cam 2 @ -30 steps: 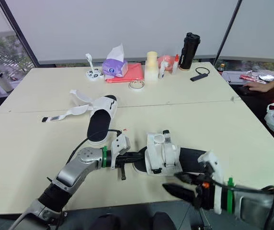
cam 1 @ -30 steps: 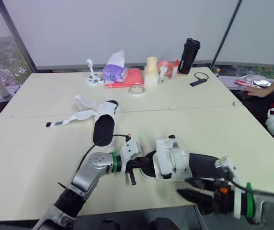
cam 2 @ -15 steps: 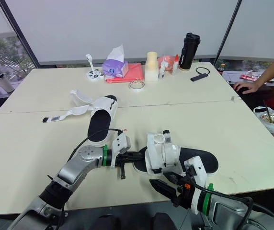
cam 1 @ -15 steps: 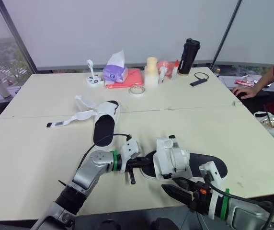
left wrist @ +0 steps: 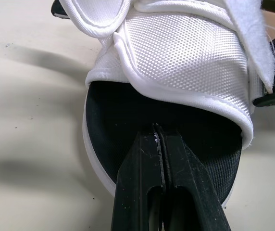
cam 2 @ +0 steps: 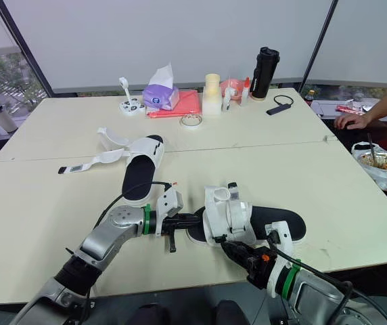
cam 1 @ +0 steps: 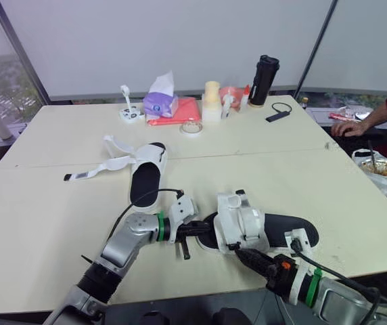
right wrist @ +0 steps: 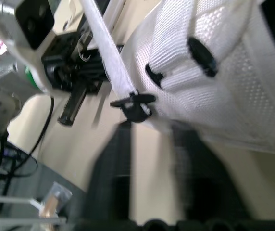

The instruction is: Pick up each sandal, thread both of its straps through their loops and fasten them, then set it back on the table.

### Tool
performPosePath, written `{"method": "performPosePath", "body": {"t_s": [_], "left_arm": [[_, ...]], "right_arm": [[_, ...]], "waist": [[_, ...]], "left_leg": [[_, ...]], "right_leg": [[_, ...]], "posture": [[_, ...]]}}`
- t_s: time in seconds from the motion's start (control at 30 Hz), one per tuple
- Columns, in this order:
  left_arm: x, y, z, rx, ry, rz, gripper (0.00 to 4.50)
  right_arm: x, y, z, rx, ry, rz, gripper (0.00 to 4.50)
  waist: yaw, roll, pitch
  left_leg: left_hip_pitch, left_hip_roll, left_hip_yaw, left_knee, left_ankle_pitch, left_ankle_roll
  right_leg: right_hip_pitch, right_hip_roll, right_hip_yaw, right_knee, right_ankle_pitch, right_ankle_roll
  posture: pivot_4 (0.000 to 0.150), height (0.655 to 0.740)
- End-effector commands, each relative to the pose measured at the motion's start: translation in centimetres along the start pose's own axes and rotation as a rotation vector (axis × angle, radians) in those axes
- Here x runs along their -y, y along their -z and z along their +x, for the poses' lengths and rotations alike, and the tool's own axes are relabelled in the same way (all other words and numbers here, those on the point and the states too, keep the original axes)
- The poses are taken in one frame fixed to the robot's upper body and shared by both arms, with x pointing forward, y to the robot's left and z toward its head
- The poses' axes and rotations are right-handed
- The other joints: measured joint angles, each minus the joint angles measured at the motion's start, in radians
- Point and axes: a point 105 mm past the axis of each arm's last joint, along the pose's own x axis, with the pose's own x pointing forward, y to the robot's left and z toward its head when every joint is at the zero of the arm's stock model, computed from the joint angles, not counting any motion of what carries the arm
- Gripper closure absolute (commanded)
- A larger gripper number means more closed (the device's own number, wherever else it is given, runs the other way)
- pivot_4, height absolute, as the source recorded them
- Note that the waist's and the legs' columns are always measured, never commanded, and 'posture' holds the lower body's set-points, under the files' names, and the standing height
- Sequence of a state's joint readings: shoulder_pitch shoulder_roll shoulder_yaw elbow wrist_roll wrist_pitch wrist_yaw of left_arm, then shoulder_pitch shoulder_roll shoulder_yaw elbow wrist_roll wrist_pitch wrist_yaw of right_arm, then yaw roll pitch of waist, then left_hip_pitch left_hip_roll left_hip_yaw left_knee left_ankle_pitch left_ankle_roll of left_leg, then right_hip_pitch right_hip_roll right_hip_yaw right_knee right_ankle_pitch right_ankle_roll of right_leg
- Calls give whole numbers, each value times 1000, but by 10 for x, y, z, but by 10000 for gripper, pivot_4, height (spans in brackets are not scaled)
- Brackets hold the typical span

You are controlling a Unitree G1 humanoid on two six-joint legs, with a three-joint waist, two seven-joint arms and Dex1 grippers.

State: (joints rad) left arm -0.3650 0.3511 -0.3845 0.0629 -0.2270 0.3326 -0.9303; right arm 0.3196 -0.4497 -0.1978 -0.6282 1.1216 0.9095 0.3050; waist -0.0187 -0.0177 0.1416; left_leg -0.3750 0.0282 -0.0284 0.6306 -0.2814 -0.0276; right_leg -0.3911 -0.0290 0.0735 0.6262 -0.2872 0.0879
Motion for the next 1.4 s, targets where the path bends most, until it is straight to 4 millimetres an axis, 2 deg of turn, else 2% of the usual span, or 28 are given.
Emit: {"method": "performPosePath", "body": {"t_s": [0.03,0.2,0.23,0.27,0.4,0.47,0.73,0.8,0.9,1.07,1.1,1.2,1.4], "left_arm": [[3,57,-7,-199,-34,-114,45000],[3,57,-7,-200,-34,-112,45000],[3,57,-7,-200,-34,-112,45000],[3,57,-7,-199,-34,-112,45000],[3,57,-8,-199,-34,-113,45000],[3,58,-7,-199,-34,-115,45000],[3,58,-7,-197,-34,-117,45000],[3,58,-6,-196,-36,-118,45000],[3,58,-7,-195,-39,-119,45000],[3,58,-7,-193,-43,-122,45000],[3,58,-6,-193,-42,-122,45000],[3,58,-7,-193,-42,-120,45000],[3,58,-7,-195,-43,-118,45000]], "right_arm": [[-13,-13,2,70,-48,-16,44698],[-14,-4,-2,28,-48,-10,44698],[-14,-3,-3,19,-46,-17,39048],[-13,-2,-3,12,-46,-21,36605],[-10,0,-5,-12,-22,-45,16569],[-9,0,-7,-12,-16,-46,8262],[-8,-8,-5,21,-20,-45,8262],[-8,-7,-4,18,-19,-43,8262],[-9,-6,-1,24,-19,-35,16074],[-10,-5,-1,35,-23,-22,41714],[-10,-5,-1,35,-24,-21,43465],[-10,-3,-2,30,-26,-12,43465],[-16,20,-9,-90,-68,5,43465]], "waist": [[0,0,0],[0,2,0],[0,2,0],[0,2,0],[1,3,0],[1,2,0],[1,2,0],[1,2,0],[2,2,0],[4,4,1],[4,4,1],[4,4,1],[5,4,2]], "left_leg": [[0,0,0,-1,0,0],[-1,1,0,-2,0,0],[-1,1,0,-2,0,0],[-1,1,0,-3,0,0],[-1,1,0,-4,0,0],[-2,1,0,-4,0,0],[-3,1,2,-7,0,-1],[-3,1,4,-8,0,0],[-3,1,4,-8,0,-1],[-2,1,4,-9,0,-1],[-2,1,4,-9,0,-1],[-2,1,4,-10,0,-1],[-2,1,4,-10,0,0]], "right_leg": [[0,0,0,0,0,0],[0,-1,0,-3,1,-2],[0,-1,0,-3,1,-2],[0,-1,0,-4,1,-2],[0,-2,-1,-7,2,-3],[0,-3,-2,-8,2,-3],[1,-10,-10,-10,2,-4],[0,-18,-19,-10,2,-4],[0,-22,-26,-10,3,-5],[-1,-28,-33,-11,3,-5],[-1,-28,-33,-11,3,-6],[-1,-28,-33,-11,3,-5],[-1,-28,-34,-12,3,-5]], "posture": [[1500,7400],[1500,7400],[1500,7400],[1500,7400],[1500,7400],[1500,7400],[1500,7400],[1500,7400],[1500,7400],[1500,7400],[1500,7400],[1500,7400],[1500,7400]]}}
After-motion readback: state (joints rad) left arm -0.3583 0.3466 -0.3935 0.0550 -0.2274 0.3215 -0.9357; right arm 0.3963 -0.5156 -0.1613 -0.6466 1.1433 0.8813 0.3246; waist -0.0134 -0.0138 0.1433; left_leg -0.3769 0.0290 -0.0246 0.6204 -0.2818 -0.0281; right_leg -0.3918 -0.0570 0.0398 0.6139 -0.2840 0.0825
